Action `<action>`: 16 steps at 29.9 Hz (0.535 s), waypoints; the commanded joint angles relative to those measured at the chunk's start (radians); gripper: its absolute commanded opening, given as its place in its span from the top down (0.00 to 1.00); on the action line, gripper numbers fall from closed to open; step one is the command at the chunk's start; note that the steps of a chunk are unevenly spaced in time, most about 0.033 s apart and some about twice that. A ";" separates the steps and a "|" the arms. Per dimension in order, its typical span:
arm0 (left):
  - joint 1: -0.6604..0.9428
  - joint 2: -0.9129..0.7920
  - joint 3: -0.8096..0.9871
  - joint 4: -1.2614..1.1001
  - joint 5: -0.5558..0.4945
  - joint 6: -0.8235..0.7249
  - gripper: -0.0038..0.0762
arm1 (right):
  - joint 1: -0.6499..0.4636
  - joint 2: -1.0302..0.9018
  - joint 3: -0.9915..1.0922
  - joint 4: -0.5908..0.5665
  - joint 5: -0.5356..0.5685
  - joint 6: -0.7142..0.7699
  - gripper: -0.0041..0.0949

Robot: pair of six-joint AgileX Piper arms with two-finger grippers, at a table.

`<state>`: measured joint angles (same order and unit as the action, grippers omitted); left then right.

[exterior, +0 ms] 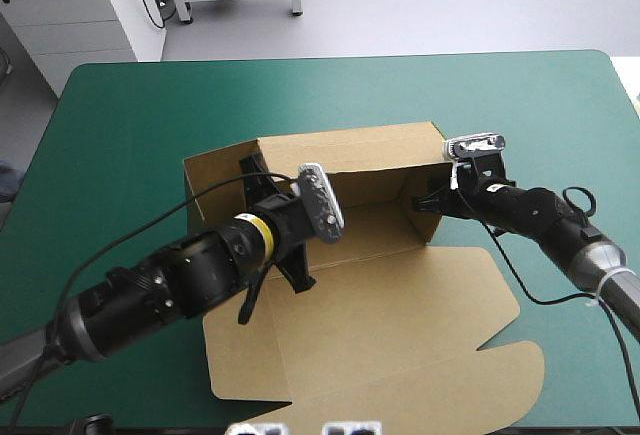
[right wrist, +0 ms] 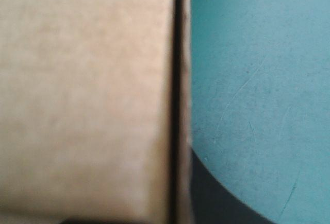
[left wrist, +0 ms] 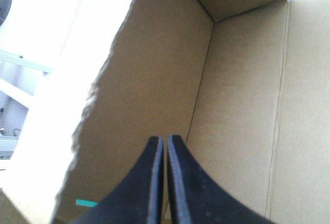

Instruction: Fold the box

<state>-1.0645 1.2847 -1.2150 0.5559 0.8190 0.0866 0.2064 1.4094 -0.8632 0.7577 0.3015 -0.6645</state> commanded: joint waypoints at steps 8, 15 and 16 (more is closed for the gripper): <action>0.558 -0.173 -0.033 -0.772 -0.119 0.539 0.94 | -0.006 0.002 -0.105 -0.259 0.136 0.213 0.98; 0.935 -0.261 -0.033 -1.295 -0.030 0.895 0.94 | -0.006 0.002 -0.105 -0.360 0.163 0.294 0.98; 0.973 -0.268 -0.033 -1.310 -0.015 0.904 0.94 | -0.006 0.002 -0.105 -0.381 0.165 0.311 0.98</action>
<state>-0.1932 1.0576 -1.2150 -0.6113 0.8202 0.9274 0.2074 1.4289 -0.9544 0.4757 0.4143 -0.3837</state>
